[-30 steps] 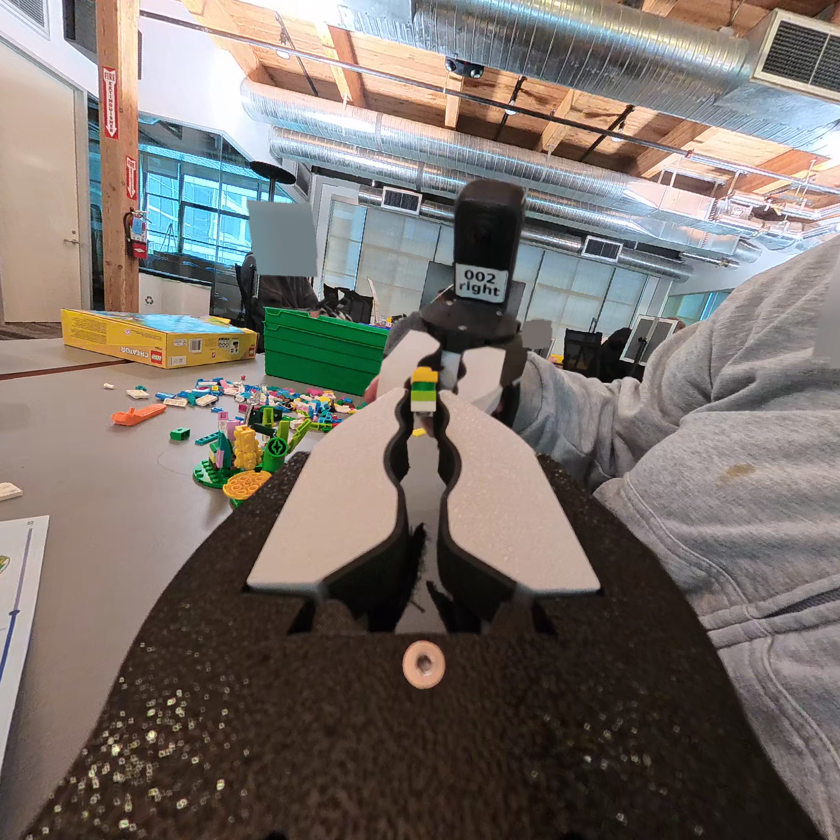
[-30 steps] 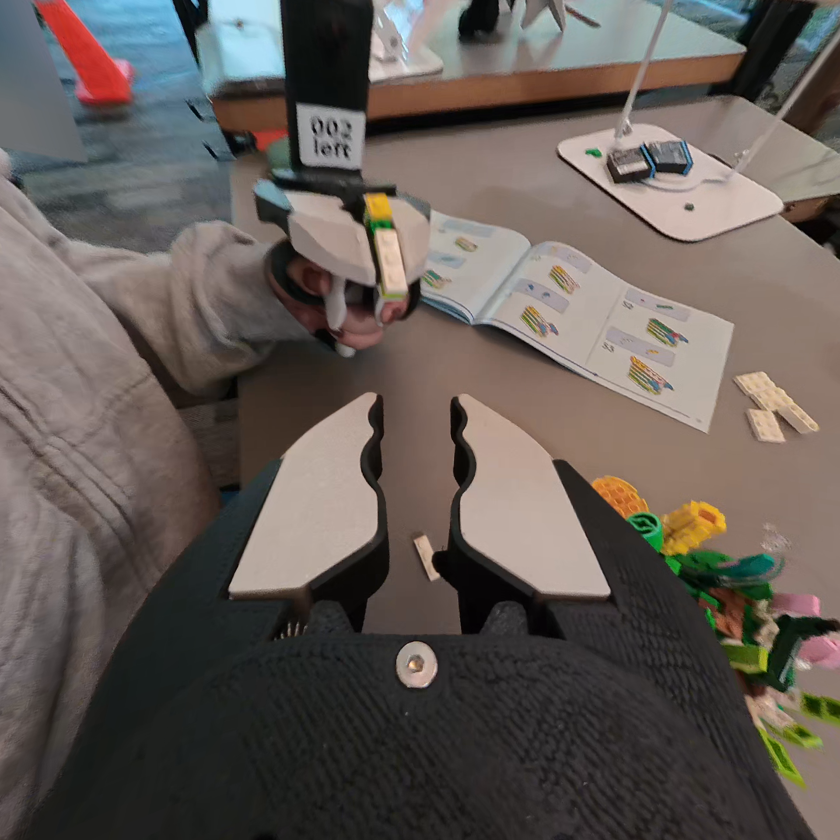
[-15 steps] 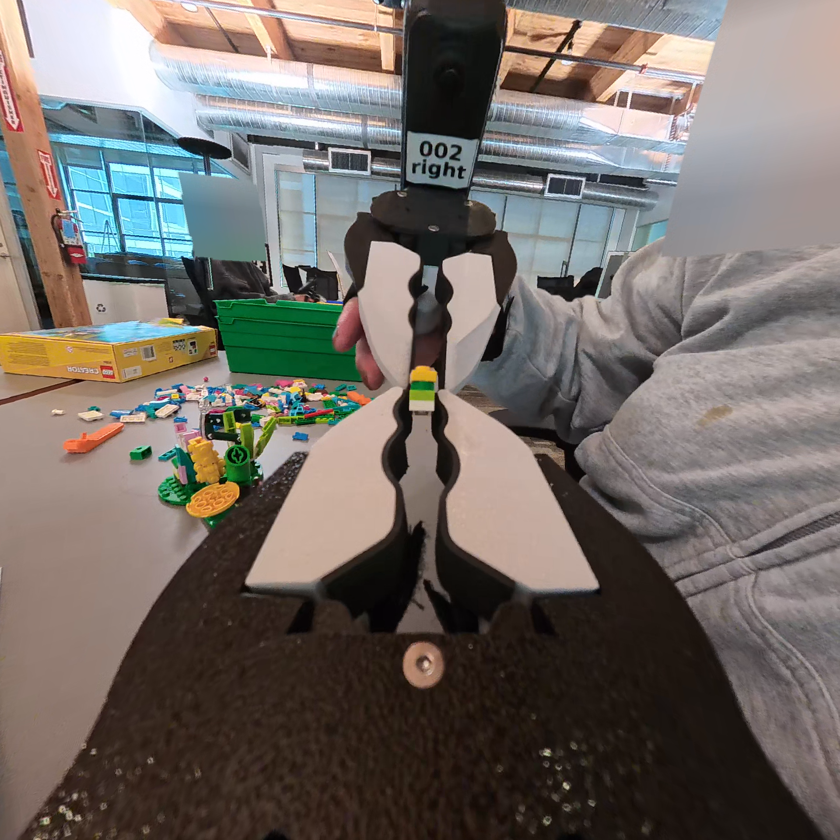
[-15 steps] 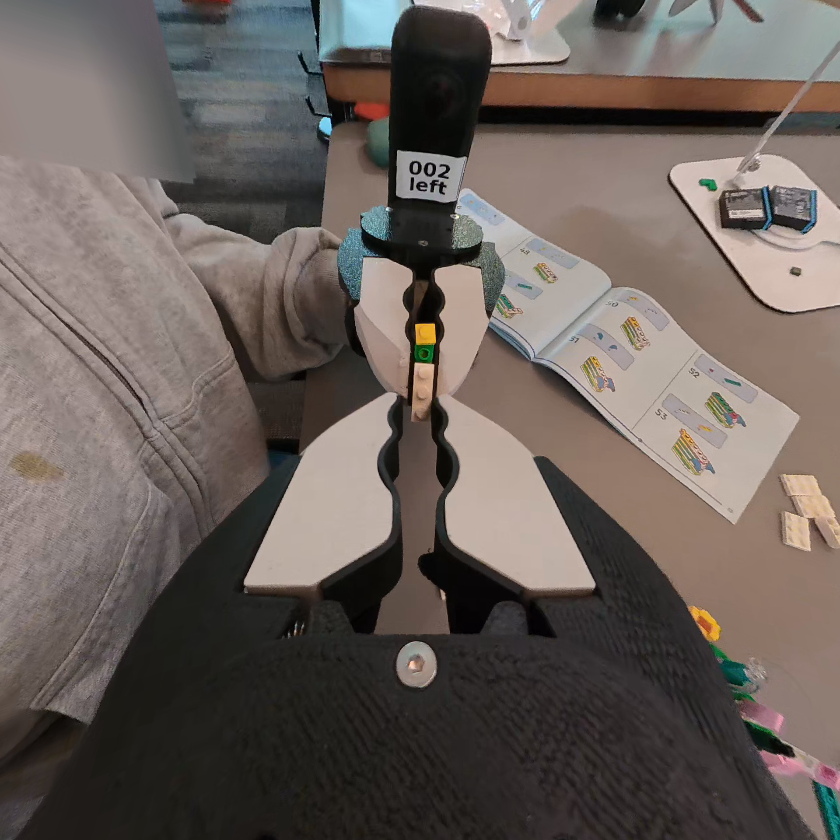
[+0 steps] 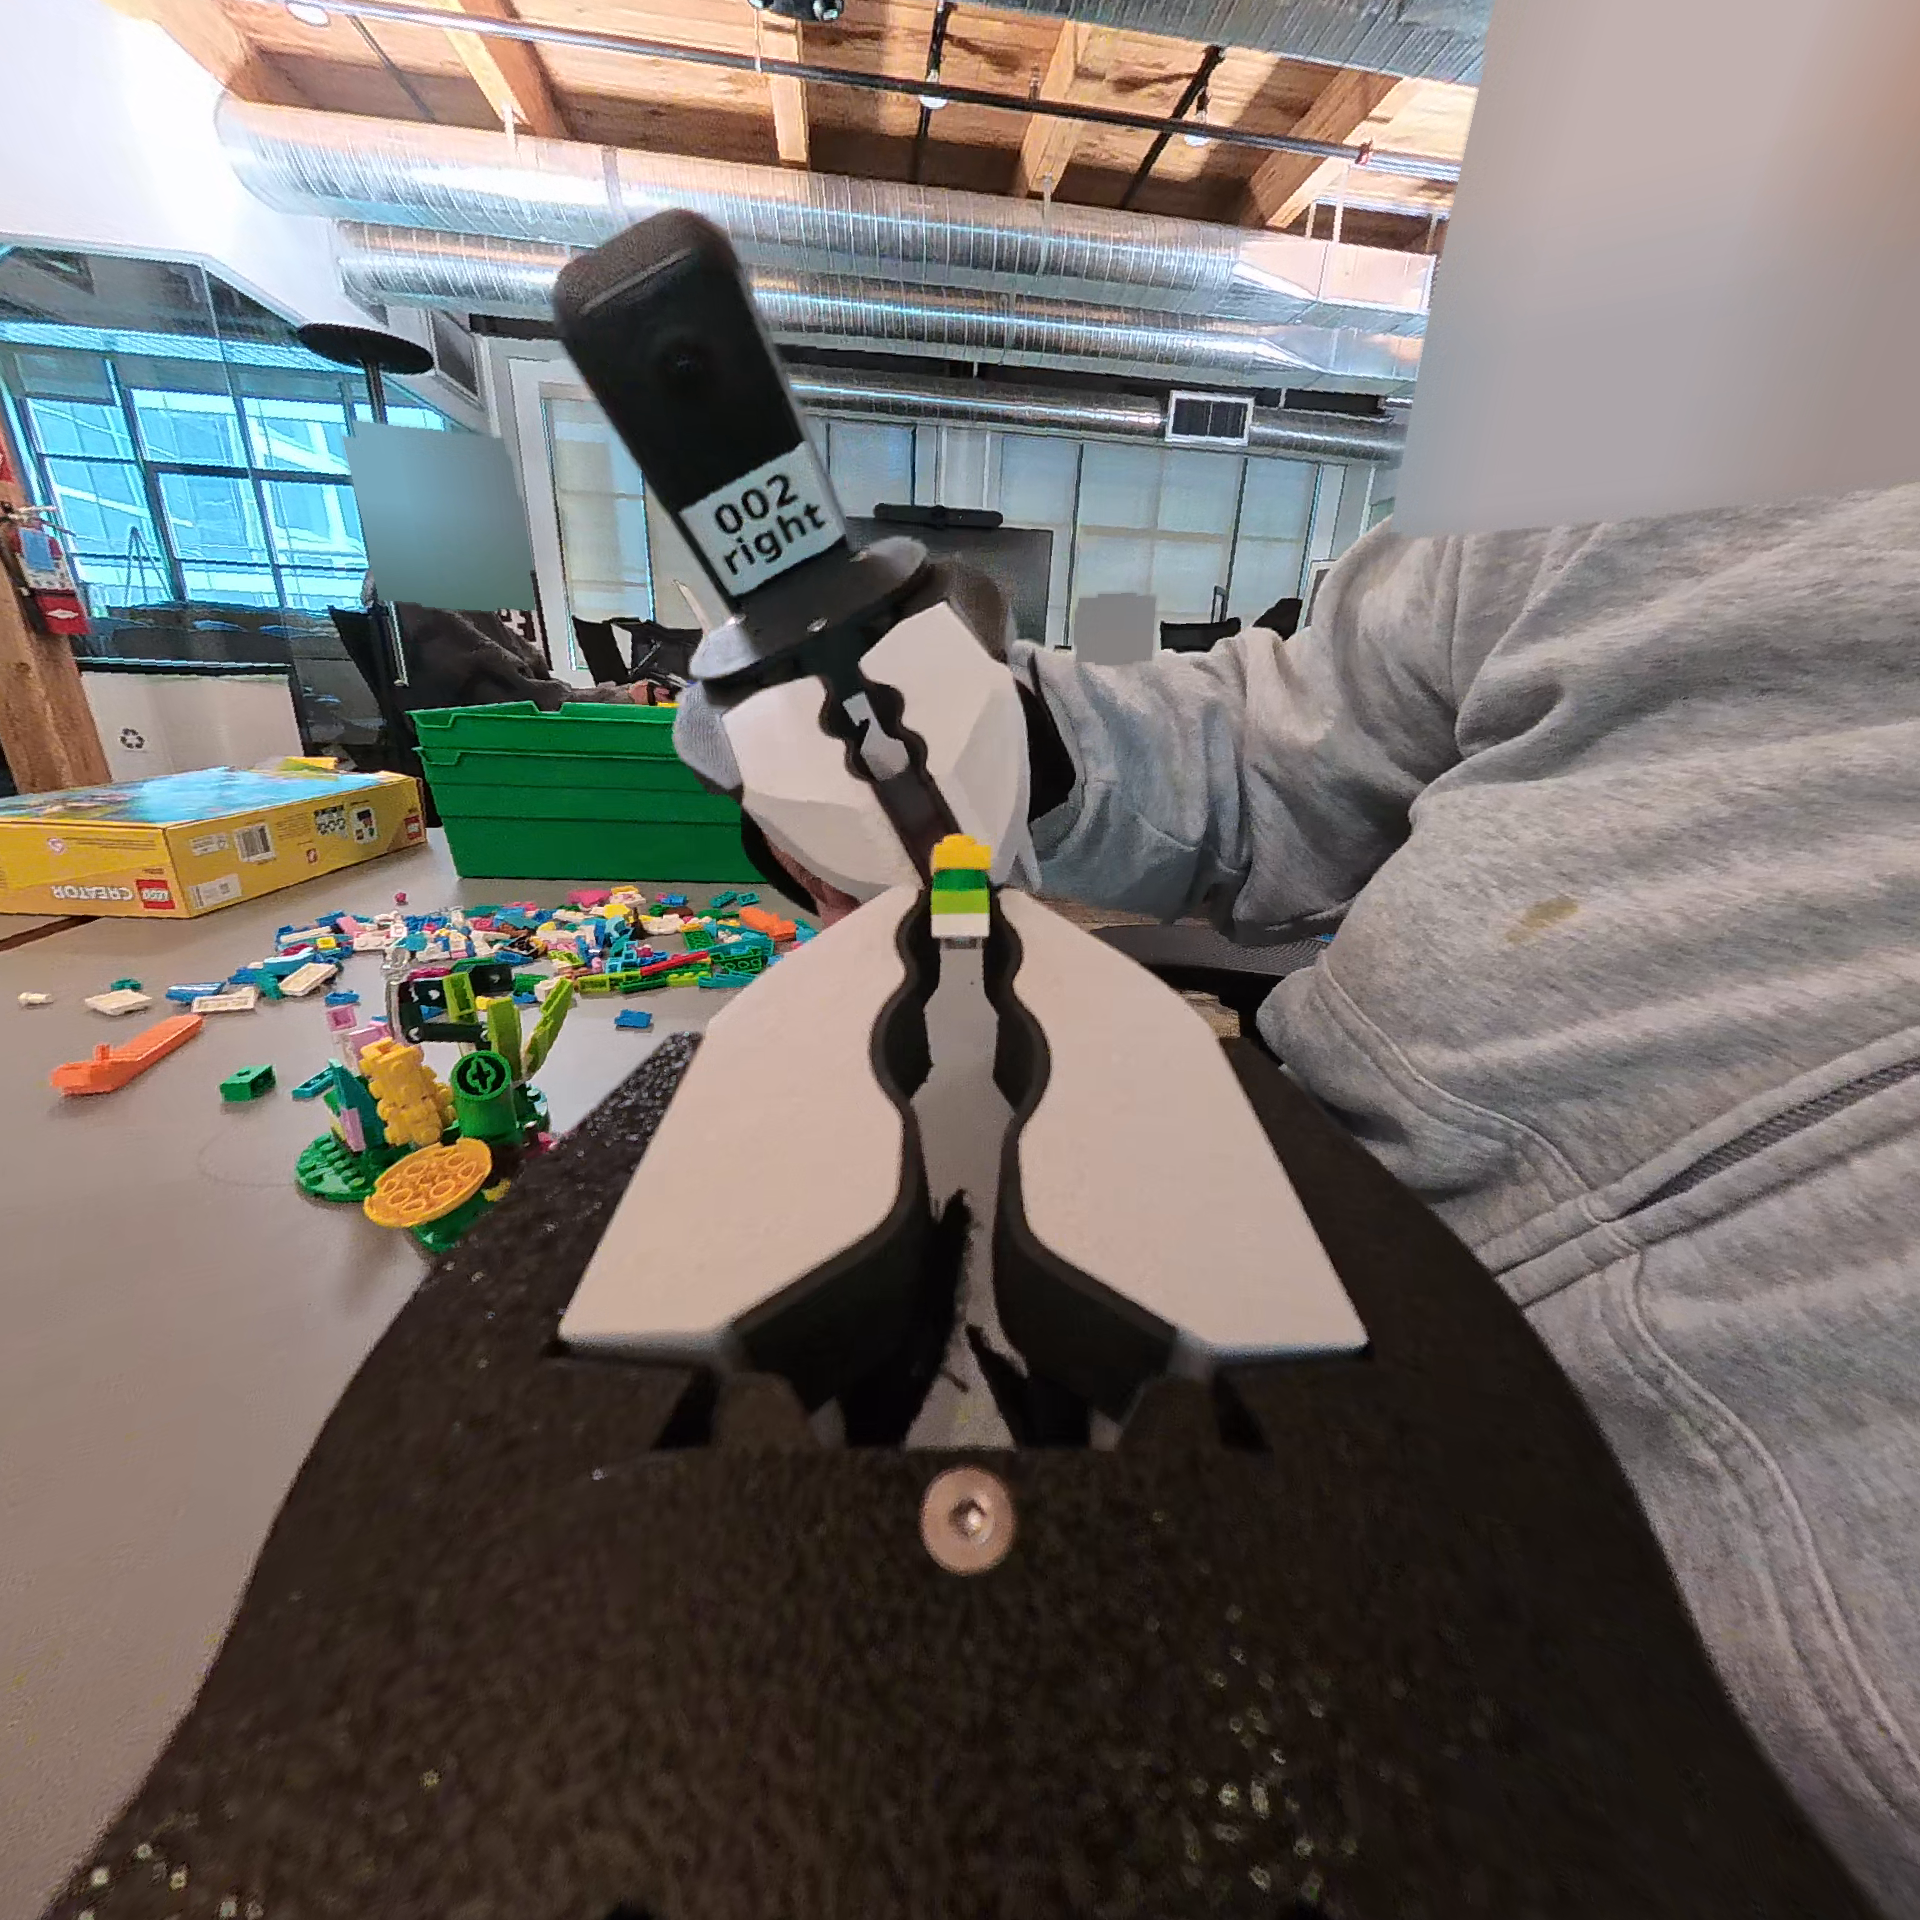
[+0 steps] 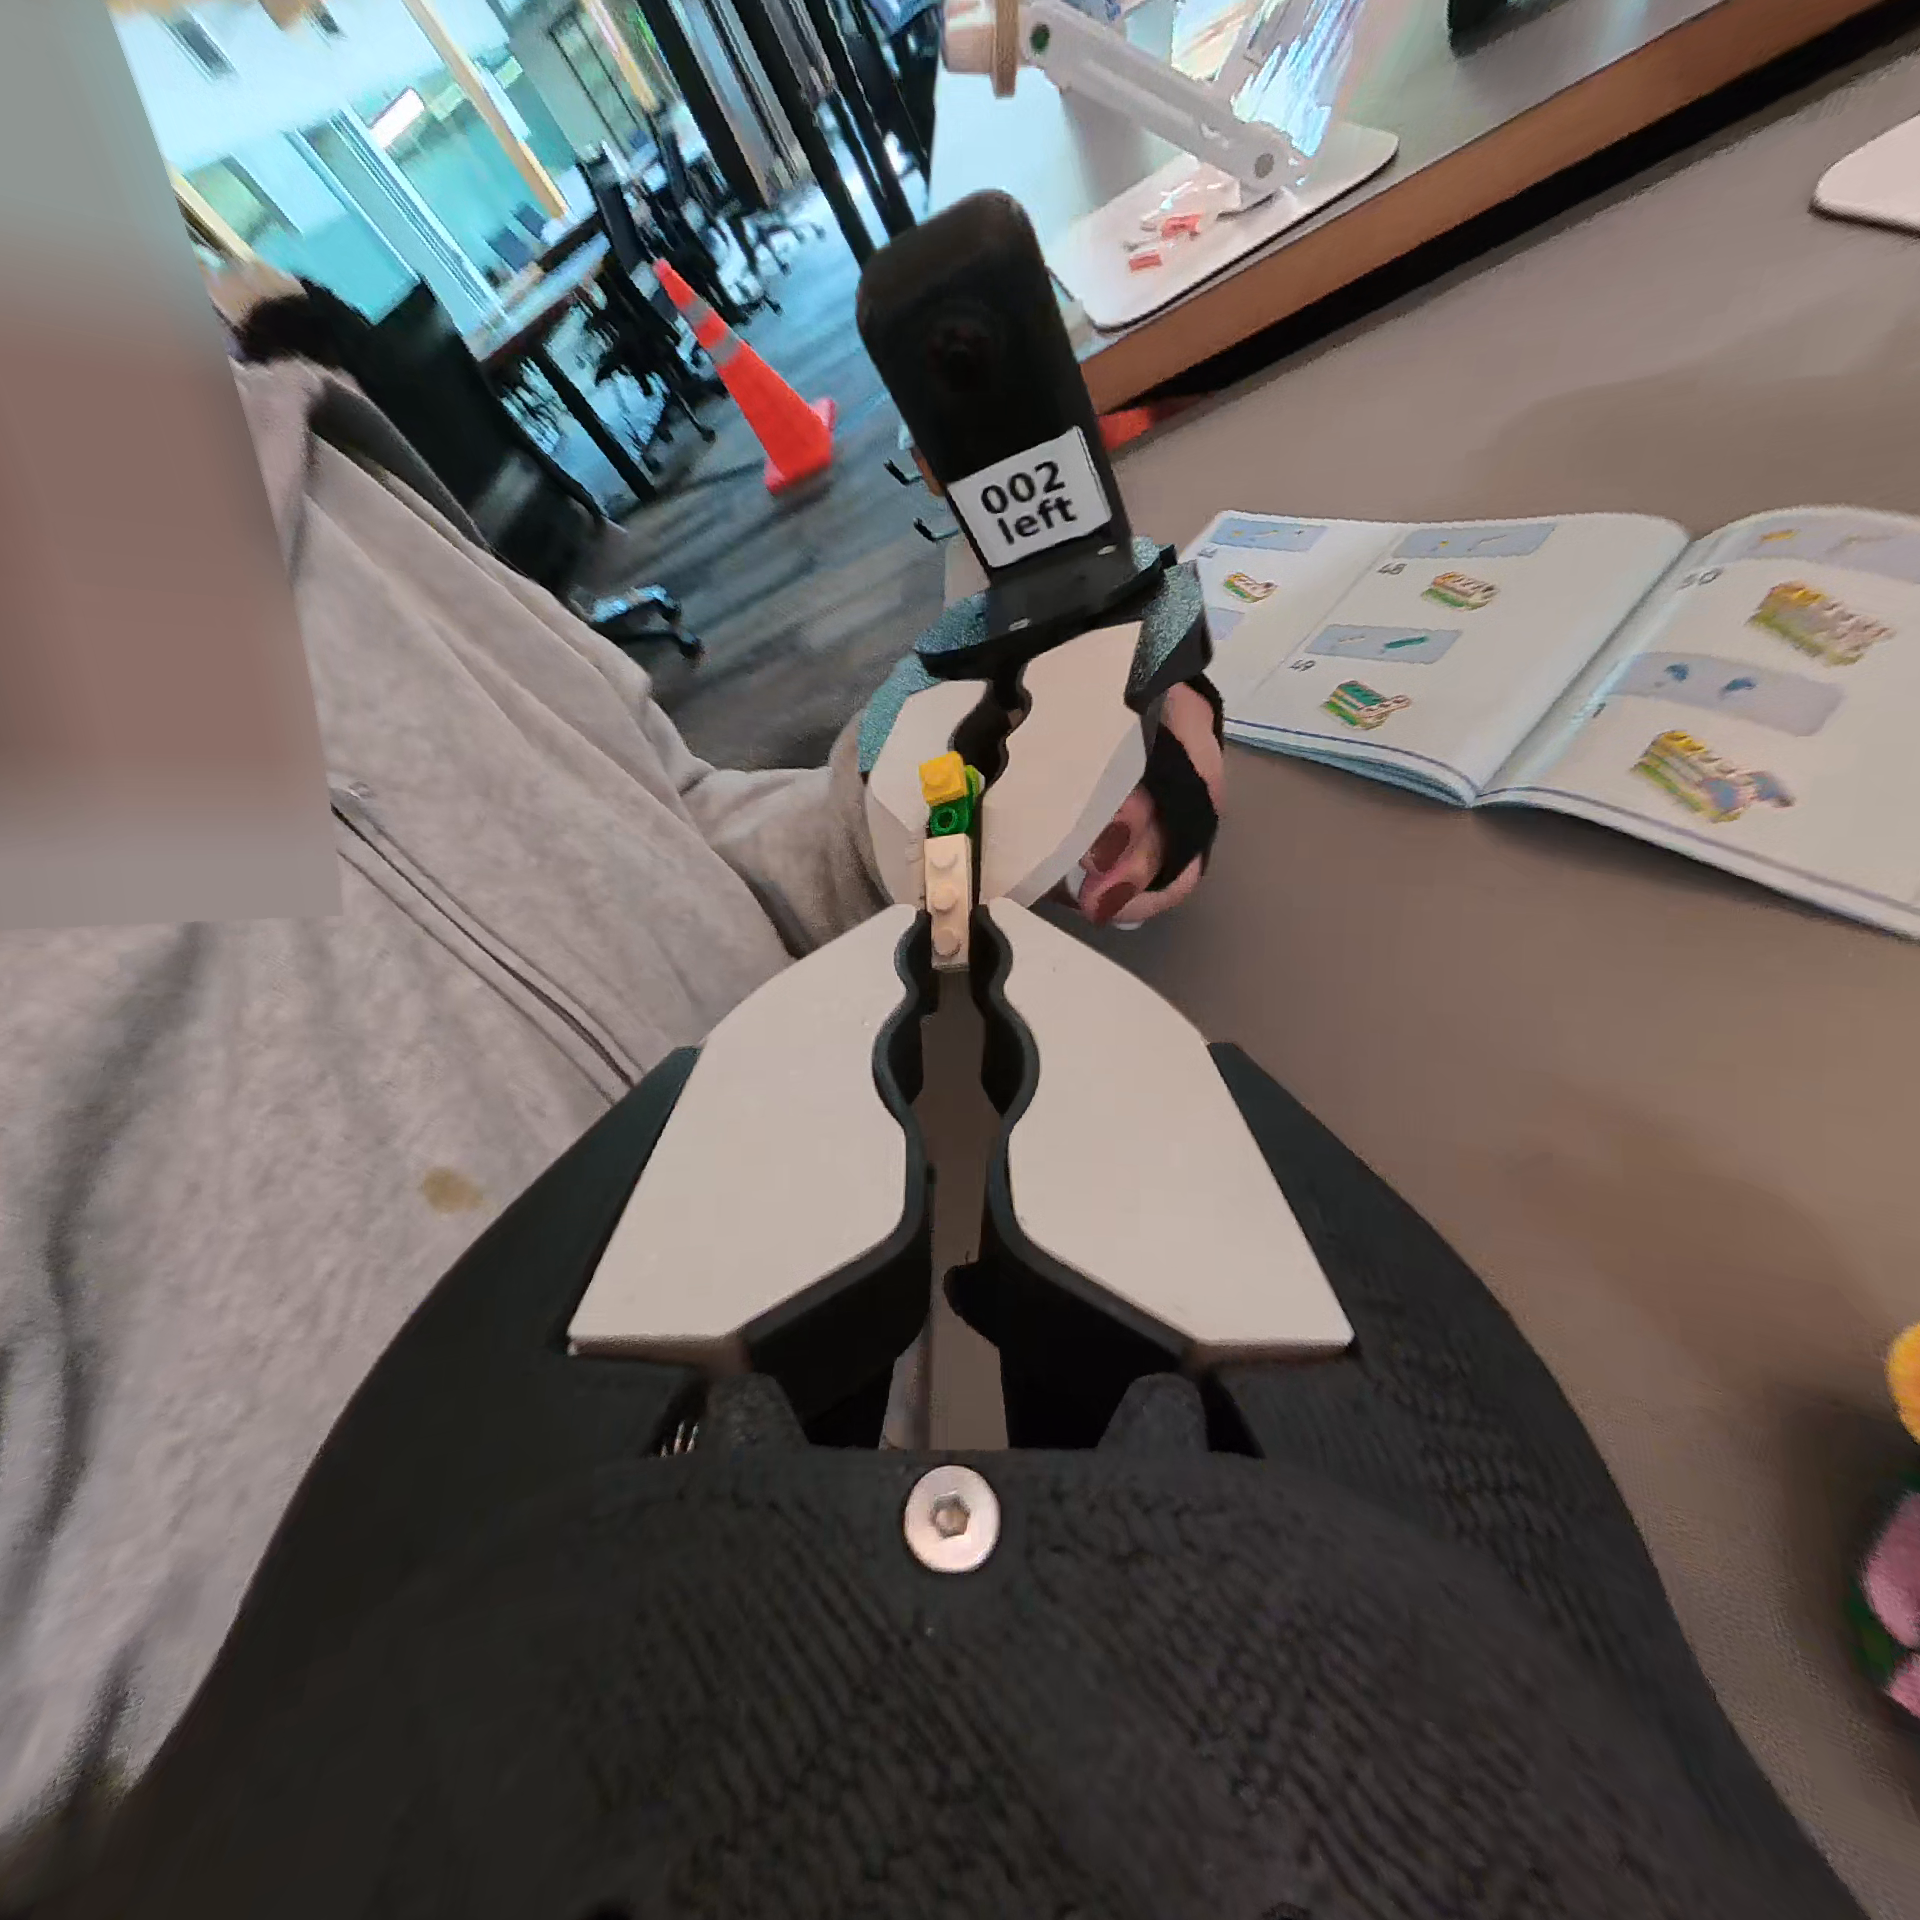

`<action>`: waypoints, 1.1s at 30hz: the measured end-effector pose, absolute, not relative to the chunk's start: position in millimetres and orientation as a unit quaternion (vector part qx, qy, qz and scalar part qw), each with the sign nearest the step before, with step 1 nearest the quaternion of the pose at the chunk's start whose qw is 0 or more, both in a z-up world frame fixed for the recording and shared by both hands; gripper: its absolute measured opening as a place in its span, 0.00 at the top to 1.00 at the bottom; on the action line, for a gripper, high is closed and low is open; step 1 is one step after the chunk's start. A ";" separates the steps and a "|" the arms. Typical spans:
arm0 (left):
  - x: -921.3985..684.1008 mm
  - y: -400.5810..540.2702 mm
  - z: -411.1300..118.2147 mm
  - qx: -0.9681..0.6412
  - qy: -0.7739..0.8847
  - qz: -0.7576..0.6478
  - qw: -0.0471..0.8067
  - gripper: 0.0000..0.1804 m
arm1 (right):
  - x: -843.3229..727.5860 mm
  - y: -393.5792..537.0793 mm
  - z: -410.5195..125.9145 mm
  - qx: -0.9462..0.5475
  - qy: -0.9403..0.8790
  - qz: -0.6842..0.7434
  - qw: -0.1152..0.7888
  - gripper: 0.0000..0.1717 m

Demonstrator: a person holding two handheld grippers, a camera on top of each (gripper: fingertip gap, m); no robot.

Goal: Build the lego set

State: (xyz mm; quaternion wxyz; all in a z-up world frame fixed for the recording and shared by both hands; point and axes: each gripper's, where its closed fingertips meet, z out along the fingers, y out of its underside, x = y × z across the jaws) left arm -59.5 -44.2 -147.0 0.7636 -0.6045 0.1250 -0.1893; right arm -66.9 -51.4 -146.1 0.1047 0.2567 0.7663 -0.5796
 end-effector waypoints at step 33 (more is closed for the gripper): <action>-31.4 -53.3 -152.6 -0.587 0.115 -0.451 0.662 0.96 | -32.7 -53.2 -160.5 -0.072 0.929 -0.359 -0.057 1.00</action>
